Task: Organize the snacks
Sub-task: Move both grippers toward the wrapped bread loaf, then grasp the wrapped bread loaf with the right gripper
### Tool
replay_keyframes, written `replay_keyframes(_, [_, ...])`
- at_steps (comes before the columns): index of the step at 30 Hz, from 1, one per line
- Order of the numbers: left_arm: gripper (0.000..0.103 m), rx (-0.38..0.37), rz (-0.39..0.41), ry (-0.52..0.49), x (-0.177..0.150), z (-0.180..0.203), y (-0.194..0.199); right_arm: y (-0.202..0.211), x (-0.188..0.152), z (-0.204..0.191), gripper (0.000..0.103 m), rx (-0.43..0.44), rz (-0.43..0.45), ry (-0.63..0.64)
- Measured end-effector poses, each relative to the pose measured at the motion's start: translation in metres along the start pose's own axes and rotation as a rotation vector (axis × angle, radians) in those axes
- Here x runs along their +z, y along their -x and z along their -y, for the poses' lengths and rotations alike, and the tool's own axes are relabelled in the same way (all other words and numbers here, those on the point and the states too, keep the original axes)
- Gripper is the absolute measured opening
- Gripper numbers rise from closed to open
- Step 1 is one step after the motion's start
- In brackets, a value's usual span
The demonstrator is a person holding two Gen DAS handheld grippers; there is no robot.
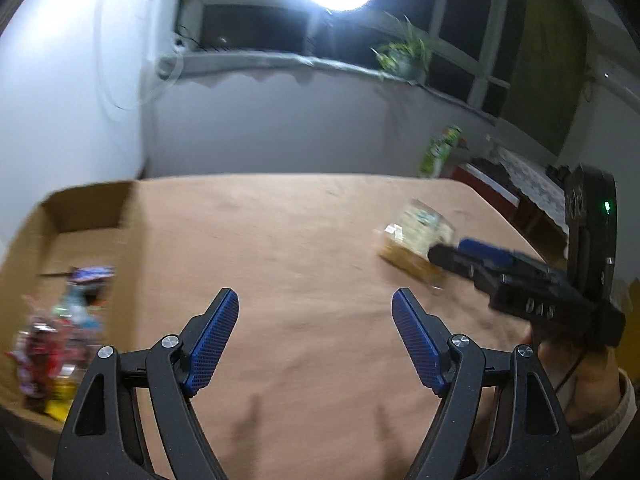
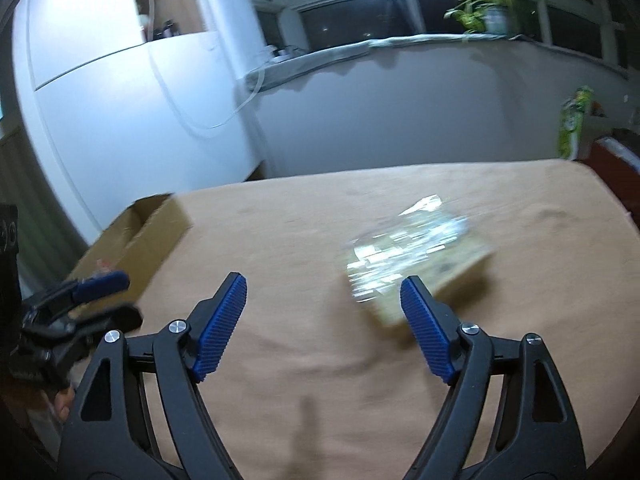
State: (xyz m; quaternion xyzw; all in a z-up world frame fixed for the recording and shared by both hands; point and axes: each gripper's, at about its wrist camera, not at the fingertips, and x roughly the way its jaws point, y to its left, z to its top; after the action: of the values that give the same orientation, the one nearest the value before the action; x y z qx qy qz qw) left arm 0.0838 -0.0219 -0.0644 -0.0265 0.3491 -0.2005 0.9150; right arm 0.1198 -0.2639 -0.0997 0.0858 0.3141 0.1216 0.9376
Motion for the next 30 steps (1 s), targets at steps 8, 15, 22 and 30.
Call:
replay_keyframes(8, [0.079, -0.136, -0.101, -0.012, 0.0, 0.068, -0.068, -0.028, 0.028, 0.091, 0.082, -0.003, -0.089, -0.044])
replay_keyframes(15, [0.079, -0.147, -0.165, -0.066, 0.003, 0.108, -0.118, -0.068, 0.039, 0.121, 0.082, 0.094, -0.185, -0.066])
replay_keyframes(22, [0.079, -0.107, -0.199, -0.049, 0.002, 0.112, -0.142, -0.083, 0.034, 0.119, 0.082, 0.162, -0.219, -0.044])
replay_keyframes(30, [0.051, -0.068, -0.187, -0.043, 0.002, 0.109, -0.141, -0.08, 0.027, 0.108, 0.064, 0.182, -0.211, -0.029])
